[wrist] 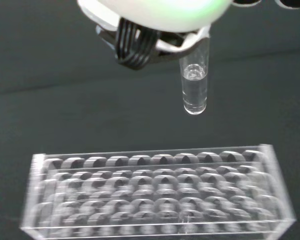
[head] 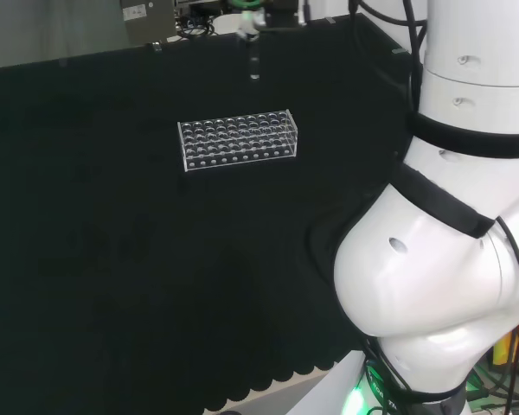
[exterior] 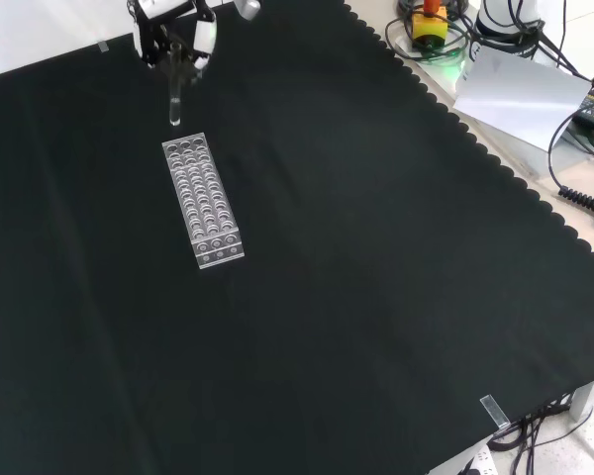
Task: Shake the test tube.
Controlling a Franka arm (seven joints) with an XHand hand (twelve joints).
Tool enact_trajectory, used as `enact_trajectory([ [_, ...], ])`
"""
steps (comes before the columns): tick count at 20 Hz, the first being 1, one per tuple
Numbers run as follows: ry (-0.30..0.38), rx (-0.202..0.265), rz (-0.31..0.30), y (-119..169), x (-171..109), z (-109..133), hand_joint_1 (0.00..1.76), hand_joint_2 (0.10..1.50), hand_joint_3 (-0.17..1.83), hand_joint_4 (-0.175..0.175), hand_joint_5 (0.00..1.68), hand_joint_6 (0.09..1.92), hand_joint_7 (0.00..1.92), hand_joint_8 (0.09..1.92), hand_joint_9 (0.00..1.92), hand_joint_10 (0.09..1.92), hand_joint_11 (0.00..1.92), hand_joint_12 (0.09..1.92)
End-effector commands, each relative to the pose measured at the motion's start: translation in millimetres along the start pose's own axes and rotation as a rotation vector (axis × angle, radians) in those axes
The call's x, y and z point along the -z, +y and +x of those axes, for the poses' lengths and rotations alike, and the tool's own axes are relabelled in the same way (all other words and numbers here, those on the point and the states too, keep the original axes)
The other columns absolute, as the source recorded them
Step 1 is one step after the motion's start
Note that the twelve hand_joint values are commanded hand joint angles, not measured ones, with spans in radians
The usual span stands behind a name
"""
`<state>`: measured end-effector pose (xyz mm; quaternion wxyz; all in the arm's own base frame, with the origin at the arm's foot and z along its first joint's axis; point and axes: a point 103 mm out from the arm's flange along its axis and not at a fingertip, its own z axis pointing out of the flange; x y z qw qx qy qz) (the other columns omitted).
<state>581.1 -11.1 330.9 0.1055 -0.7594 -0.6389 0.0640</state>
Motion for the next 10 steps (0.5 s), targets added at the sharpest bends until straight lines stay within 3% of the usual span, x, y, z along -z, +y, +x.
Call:
enact_trajectory([
  [1,0.036,0.121,0.008,-5,1,58,1.22,0.67,0.64,-0.175,1.28,0.64,1.69,0.55,1.58,0.52,1.24,0.88],
  [5,0.025,0.122,0.008,-6,2,59,1.22,0.67,0.64,-0.175,1.28,0.64,1.69,0.55,1.58,0.52,1.24,0.88],
  [10,-0.008,0.057,0.006,-6,1,24,1.22,0.67,0.64,-0.175,1.28,0.64,1.69,0.55,1.59,0.52,1.24,0.88],
])
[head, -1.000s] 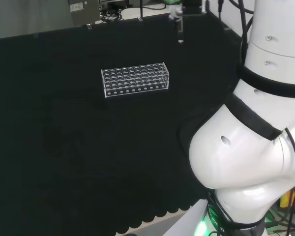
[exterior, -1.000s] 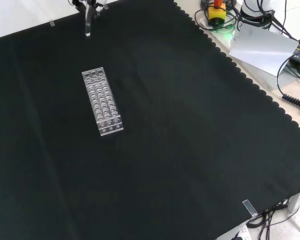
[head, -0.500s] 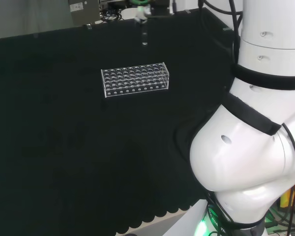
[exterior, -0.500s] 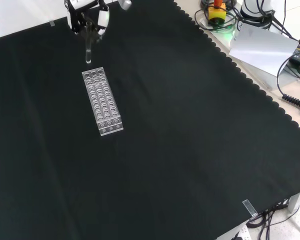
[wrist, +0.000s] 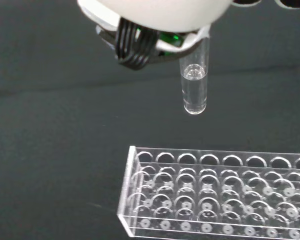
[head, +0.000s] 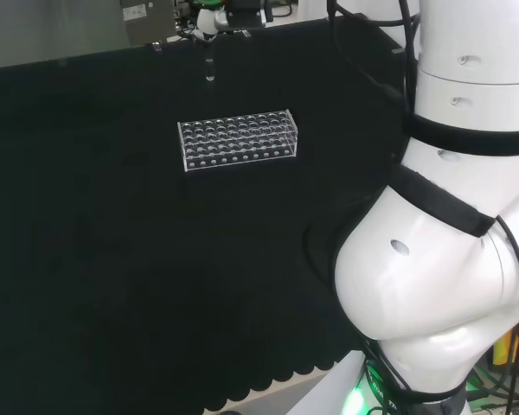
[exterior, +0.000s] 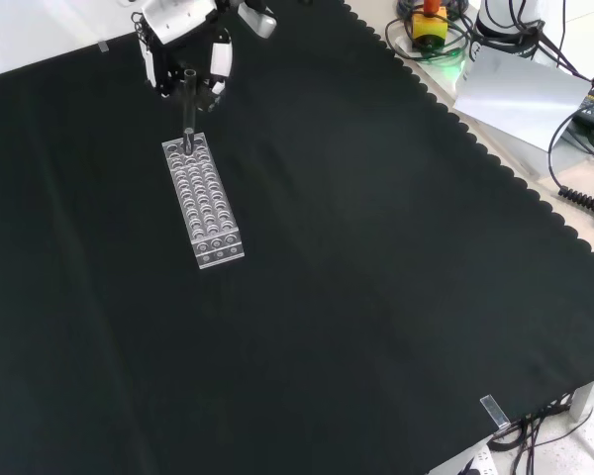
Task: Shake the test tube.
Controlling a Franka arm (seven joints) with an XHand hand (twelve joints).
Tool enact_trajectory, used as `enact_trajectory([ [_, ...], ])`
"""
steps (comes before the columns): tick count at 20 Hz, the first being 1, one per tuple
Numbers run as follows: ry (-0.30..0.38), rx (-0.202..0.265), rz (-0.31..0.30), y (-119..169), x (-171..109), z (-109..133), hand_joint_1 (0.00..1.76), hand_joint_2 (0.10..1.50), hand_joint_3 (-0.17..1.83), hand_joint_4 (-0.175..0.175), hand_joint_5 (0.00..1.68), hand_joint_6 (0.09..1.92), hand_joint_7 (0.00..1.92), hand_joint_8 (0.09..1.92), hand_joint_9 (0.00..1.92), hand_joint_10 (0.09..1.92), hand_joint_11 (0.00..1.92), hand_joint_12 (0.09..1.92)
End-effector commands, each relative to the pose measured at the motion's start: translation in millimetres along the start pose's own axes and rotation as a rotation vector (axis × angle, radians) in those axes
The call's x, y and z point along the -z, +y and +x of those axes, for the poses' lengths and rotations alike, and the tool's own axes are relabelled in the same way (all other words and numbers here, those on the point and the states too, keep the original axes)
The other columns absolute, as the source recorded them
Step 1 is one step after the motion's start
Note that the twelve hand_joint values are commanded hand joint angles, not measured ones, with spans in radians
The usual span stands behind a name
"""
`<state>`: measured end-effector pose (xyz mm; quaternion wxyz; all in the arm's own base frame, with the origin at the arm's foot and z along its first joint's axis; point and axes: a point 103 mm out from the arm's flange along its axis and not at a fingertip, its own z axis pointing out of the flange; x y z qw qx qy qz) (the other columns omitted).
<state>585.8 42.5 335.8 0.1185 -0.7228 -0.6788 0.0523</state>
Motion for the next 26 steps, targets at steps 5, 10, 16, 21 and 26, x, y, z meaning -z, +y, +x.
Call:
enact_trajectory([
  [5,-0.058,-0.174,0.008,-14,-3,-87,1.22,0.67,0.64,-0.175,1.28,0.64,1.69,0.55,1.59,0.52,1.24,0.88],
  [10,-0.066,-0.326,-0.009,-30,1,-160,1.22,0.67,0.64,-0.175,1.28,0.64,1.69,0.55,1.58,0.52,1.24,0.88],
  [16,-0.054,-0.477,-0.049,-50,16,-221,1.22,0.67,0.64,-0.175,1.28,0.64,1.69,0.55,1.58,0.52,1.24,0.88],
  [21,-0.047,-0.491,-0.052,-54,19,-231,1.22,0.67,0.64,-0.175,1.28,0.64,1.69,0.55,1.58,0.52,1.24,0.89],
  [26,-0.034,-0.420,-0.038,-42,11,-198,1.22,0.67,0.64,-0.175,1.28,0.64,1.69,0.55,1.58,0.52,1.24,0.89],
])
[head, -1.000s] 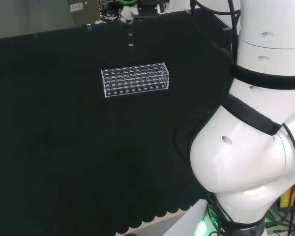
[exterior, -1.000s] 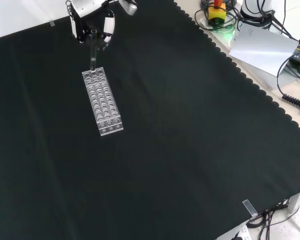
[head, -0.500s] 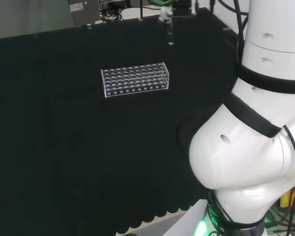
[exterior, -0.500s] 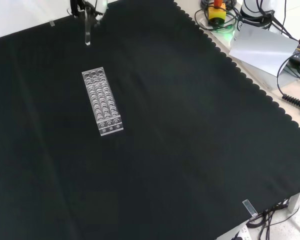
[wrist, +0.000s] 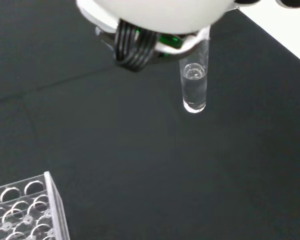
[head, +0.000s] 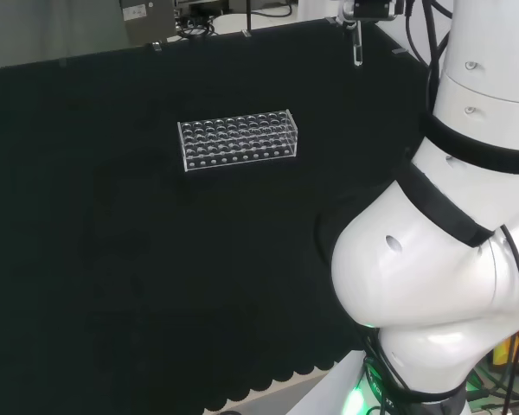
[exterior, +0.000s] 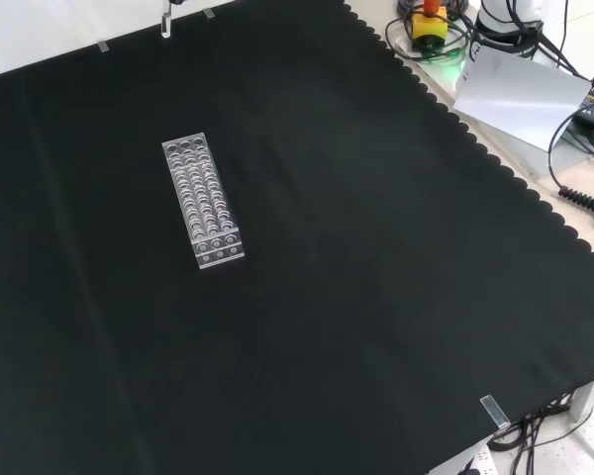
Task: Shake the test tube.
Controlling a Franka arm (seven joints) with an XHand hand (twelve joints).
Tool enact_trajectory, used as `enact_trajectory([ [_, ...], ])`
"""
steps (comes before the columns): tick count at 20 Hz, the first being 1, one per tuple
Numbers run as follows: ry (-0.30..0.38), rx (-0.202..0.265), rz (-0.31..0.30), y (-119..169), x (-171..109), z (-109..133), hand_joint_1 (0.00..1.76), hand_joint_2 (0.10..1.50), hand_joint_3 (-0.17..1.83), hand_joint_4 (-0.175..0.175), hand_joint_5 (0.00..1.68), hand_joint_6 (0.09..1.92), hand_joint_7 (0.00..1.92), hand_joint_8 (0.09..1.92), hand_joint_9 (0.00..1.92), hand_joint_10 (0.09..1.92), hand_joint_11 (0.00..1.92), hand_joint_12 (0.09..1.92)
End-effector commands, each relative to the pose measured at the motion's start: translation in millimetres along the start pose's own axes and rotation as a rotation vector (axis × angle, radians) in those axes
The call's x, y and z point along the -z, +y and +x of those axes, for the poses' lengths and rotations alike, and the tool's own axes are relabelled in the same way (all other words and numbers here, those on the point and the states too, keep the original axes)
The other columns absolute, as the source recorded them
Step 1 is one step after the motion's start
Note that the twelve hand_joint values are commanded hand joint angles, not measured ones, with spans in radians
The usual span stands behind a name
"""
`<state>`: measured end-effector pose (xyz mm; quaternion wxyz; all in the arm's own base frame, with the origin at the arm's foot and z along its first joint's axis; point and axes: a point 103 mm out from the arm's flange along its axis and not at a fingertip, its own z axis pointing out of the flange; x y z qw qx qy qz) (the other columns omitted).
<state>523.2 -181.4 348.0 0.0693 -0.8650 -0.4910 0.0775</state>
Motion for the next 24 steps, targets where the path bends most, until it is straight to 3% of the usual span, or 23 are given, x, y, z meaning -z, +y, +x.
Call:
enact_trajectory([
  [1,0.014,0.079,0.018,-5,-9,39,1.22,0.67,0.64,-0.175,1.28,0.64,1.69,0.55,1.58,0.52,1.24,0.89],
  [6,0.078,0.120,0.034,-11,-15,84,1.22,0.67,0.64,-0.175,1.28,0.64,1.69,0.55,1.58,0.52,1.24,0.89],
  [17,0.177,0.321,0.068,-36,-12,195,1.22,0.67,0.64,-0.175,1.28,0.64,1.69,0.55,1.58,0.52,1.24,0.89],
  [20,0.173,0.346,0.063,-41,-8,211,1.22,0.67,0.64,-0.175,1.28,0.64,1.69,0.55,1.58,0.52,1.24,0.89],
  [24,0.169,0.352,0.065,-40,-6,212,1.22,0.67,0.64,-0.175,1.28,0.64,1.69,0.55,1.58,0.52,1.24,0.89],
])
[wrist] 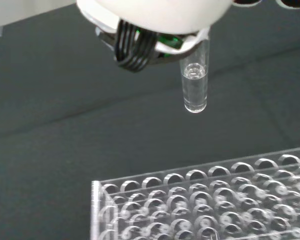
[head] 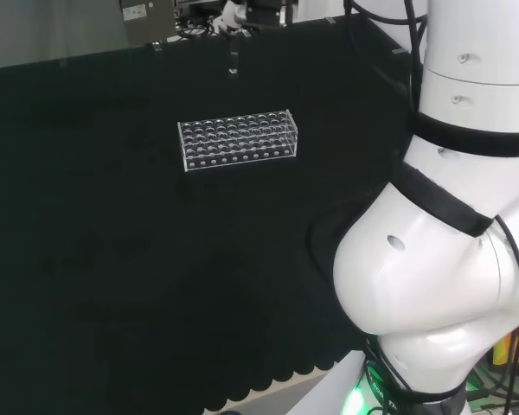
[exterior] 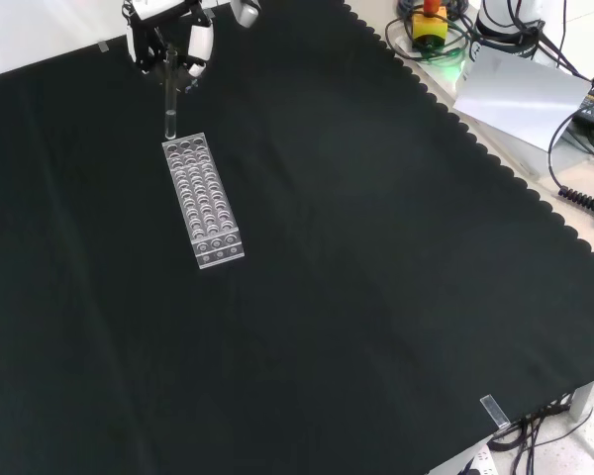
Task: Shake the test tube.
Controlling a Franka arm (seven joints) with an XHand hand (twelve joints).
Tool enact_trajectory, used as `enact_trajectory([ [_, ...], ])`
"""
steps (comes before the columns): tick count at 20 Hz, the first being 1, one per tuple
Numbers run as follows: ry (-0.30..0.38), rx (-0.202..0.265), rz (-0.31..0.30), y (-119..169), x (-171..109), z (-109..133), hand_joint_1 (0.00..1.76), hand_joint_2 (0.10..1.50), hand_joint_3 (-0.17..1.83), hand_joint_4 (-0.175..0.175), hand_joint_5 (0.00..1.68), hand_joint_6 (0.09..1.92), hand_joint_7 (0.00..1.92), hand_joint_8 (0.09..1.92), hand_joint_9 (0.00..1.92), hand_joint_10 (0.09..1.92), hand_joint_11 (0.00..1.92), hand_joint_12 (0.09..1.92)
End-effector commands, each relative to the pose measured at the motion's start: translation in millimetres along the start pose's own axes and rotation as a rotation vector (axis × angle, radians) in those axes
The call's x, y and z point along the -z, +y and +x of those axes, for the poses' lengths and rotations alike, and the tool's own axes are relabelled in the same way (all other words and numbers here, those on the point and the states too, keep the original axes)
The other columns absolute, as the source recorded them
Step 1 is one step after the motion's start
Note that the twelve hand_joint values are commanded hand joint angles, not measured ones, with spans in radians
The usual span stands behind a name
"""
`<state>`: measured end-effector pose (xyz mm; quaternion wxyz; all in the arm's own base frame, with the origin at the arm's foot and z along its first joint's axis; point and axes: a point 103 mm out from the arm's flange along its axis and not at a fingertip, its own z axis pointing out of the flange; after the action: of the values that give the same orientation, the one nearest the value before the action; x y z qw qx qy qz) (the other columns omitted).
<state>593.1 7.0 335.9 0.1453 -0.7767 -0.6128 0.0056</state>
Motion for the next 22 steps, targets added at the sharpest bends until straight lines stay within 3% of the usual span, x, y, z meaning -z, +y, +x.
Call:
enact_trajectory([
  [1,-0.003,0.026,0.014,-1,-3,13,1.22,0.67,0.64,-0.175,1.28,0.64,1.69,0.55,1.58,0.52,1.24,0.89],
  [8,-0.051,-0.043,0.025,-1,-3,-38,1.22,0.67,0.64,-0.175,1.28,0.64,1.69,0.55,1.58,0.52,1.24,0.89],
  [18,-0.155,-0.231,-0.005,-14,16,-152,1.22,0.66,0.65,-0.175,1.28,0.64,1.69,0.55,1.58,0.52,1.24,0.89],
  [22,-0.170,-0.294,-0.022,-17,30,-183,1.22,0.66,0.65,-0.175,1.28,0.64,1.69,0.55,1.58,0.53,1.24,0.89],
])
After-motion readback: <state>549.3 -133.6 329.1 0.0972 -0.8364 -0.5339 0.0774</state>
